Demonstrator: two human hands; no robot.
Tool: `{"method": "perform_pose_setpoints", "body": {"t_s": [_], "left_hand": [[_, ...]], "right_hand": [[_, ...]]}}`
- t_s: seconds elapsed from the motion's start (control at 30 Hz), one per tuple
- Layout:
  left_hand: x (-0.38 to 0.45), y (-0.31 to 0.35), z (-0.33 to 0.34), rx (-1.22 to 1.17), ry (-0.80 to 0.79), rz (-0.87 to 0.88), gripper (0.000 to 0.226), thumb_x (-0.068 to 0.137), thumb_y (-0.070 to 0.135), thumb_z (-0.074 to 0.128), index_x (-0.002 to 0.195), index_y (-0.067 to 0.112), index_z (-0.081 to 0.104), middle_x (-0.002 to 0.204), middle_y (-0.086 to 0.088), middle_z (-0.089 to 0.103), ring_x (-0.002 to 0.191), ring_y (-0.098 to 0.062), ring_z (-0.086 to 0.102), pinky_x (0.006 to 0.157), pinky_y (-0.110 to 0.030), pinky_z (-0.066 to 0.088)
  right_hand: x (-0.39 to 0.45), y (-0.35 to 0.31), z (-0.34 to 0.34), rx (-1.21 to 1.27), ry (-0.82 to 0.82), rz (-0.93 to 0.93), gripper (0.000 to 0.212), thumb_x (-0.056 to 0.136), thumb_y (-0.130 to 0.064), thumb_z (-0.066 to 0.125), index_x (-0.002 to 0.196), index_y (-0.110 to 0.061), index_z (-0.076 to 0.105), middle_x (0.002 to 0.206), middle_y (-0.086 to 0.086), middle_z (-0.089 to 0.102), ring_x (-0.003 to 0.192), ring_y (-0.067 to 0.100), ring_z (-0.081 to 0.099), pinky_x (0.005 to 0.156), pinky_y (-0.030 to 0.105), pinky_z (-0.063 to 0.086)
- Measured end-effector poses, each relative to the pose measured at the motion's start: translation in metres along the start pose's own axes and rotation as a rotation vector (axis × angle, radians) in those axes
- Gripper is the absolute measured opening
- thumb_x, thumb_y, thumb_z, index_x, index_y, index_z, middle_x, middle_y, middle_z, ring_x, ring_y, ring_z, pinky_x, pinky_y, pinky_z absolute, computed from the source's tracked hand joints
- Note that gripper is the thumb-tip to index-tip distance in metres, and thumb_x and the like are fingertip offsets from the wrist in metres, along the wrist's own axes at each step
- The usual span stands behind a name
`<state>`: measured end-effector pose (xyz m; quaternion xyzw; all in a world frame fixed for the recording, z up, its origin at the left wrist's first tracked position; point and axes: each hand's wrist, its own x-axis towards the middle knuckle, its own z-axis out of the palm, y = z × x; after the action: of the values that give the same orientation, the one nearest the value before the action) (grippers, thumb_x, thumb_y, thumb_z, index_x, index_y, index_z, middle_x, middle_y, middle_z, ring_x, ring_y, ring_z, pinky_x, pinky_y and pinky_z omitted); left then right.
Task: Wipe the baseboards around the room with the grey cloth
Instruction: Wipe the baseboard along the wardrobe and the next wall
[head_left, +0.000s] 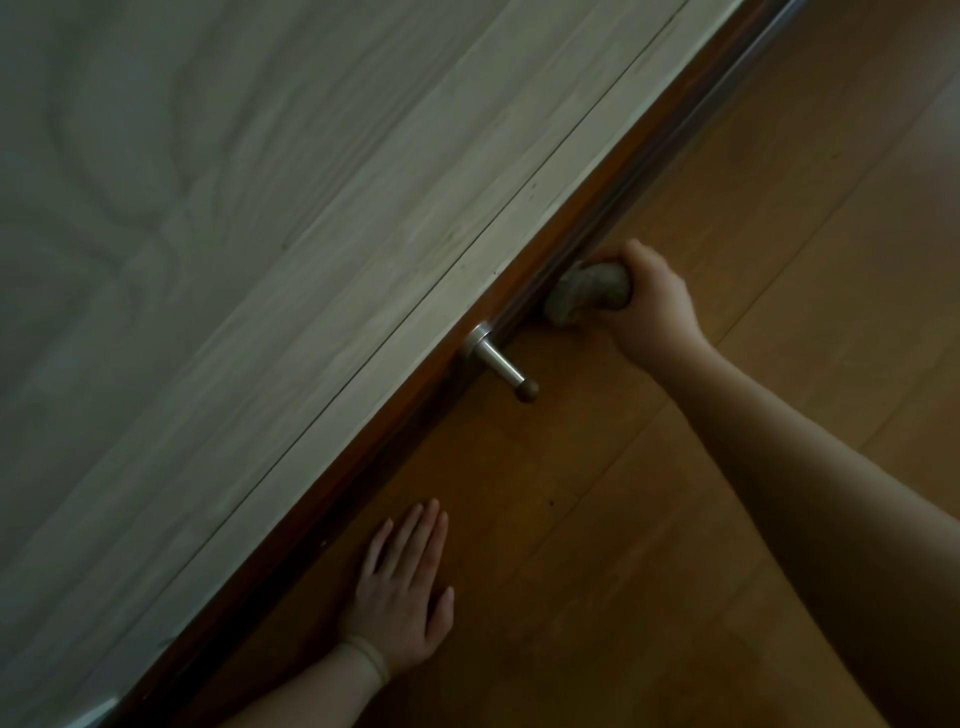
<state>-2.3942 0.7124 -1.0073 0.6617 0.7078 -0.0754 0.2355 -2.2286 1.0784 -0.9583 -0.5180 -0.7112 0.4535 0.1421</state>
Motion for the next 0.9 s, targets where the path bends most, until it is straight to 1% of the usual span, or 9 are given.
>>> {"method": "perform_pose_setpoints", "body": {"t_s": [0.07, 0.13, 0.2, 0.27, 0.37, 0.5, 0.6, 0.73, 0.9], "left_hand": [[0.001, 0.001, -0.002, 0.0, 0.002, -0.002, 0.074, 0.098, 0.052, 0.018, 0.158, 0.01, 0.013, 0.164, -0.009, 0.016, 0.153, -0.02, 0.004, 0.121, -0.044, 0.007], [0.001, 0.002, -0.003, -0.001, 0.01, -0.001, 0.072, 0.097, 0.05, 0.028, 0.155, 0.01, 0.02, 0.162, -0.009, 0.02, 0.153, -0.02, 0.004, 0.12, -0.044, 0.008], [0.003, 0.002, -0.003, -0.009, 0.009, 0.004, 0.078, 0.09, 0.049, 0.041, 0.155, 0.01, 0.021, 0.162, -0.009, 0.021, 0.153, -0.02, 0.004, 0.12, -0.044, 0.008], [0.004, 0.002, -0.003, -0.007, 0.002, 0.01, 0.083, 0.087, 0.049, 0.044, 0.156, 0.01, 0.019, 0.163, -0.009, 0.018, 0.153, -0.022, 0.01, 0.121, -0.044, 0.007], [0.003, -0.001, -0.002, -0.001, -0.004, 0.01, 0.08, 0.091, 0.049, 0.041, 0.157, 0.01, 0.018, 0.164, -0.01, 0.018, 0.149, -0.025, 0.021, 0.121, -0.044, 0.007], [0.0, -0.001, -0.001, 0.003, -0.014, 0.0, 0.074, 0.098, 0.052, 0.019, 0.158, 0.01, 0.013, 0.164, -0.012, 0.018, 0.149, -0.026, 0.02, 0.121, -0.046, 0.009], [-0.001, -0.002, 0.0, -0.013, 0.009, 0.01, 0.074, 0.099, 0.052, 0.018, 0.159, 0.012, 0.008, 0.165, -0.011, 0.016, 0.151, -0.025, 0.016, 0.121, -0.046, 0.01], [0.001, -0.001, 0.0, 0.008, 0.032, 0.009, 0.073, 0.099, 0.052, 0.017, 0.159, 0.012, 0.007, 0.164, -0.011, 0.02, 0.154, -0.021, 0.006, 0.122, -0.044, 0.008], [-0.001, -0.004, 0.005, 0.069, 0.052, 0.008, 0.074, 0.099, 0.052, 0.017, 0.159, 0.012, 0.007, 0.164, -0.01, 0.017, 0.154, -0.02, 0.005, 0.123, -0.043, 0.005]], "right_hand": [[0.016, 0.001, -0.014, -0.048, 0.035, 0.008, 0.042, 0.081, -0.015, 0.077, 0.113, -0.029, 0.053, 0.118, -0.007, 0.05, 0.106, 0.012, 0.052, 0.075, 0.014, 0.038], [0.027, 0.002, -0.023, -0.085, 0.052, 0.021, 0.043, 0.082, -0.014, 0.075, 0.116, -0.029, 0.053, 0.118, -0.008, 0.047, 0.107, 0.012, 0.049, 0.081, 0.02, 0.04], [0.036, 0.002, -0.031, -0.111, 0.096, 0.049, 0.043, 0.084, -0.013, 0.072, 0.121, -0.026, 0.053, 0.12, -0.005, 0.047, 0.107, 0.012, 0.047, 0.083, 0.022, 0.04], [0.043, 0.002, -0.041, -0.066, 0.19, 0.118, 0.044, 0.085, -0.013, 0.071, 0.123, -0.024, 0.052, 0.123, -0.002, 0.048, 0.107, 0.012, 0.048, 0.08, 0.019, 0.042], [0.042, 0.004, -0.045, 0.084, 0.326, 0.19, 0.046, 0.084, -0.021, 0.075, 0.123, -0.024, 0.051, 0.123, -0.004, 0.052, 0.109, 0.012, 0.053, 0.089, 0.027, 0.049], [0.009, 0.02, -0.041, 0.187, 0.407, 0.144, 0.049, 0.086, -0.036, 0.074, 0.125, -0.031, 0.047, 0.111, -0.021, 0.054, 0.102, -0.004, 0.057, 0.076, 0.009, 0.049], [-0.022, 0.041, -0.048, 0.102, 0.419, 0.082, 0.047, 0.084, -0.042, 0.075, 0.12, -0.045, 0.044, 0.106, -0.033, 0.053, 0.099, -0.018, 0.052, 0.075, 0.007, 0.045], [-0.055, 0.078, -0.065, 0.021, 0.375, 0.054, 0.051, 0.083, -0.045, 0.075, 0.12, -0.056, 0.041, 0.111, -0.045, 0.048, 0.104, -0.019, 0.051, 0.081, 0.015, 0.045], [-0.066, 0.116, -0.064, -0.066, 0.289, -0.015, 0.059, 0.081, -0.048, 0.071, 0.131, -0.032, 0.044, 0.124, -0.025, 0.047, 0.108, -0.008, 0.048, 0.089, 0.028, 0.047]]}}
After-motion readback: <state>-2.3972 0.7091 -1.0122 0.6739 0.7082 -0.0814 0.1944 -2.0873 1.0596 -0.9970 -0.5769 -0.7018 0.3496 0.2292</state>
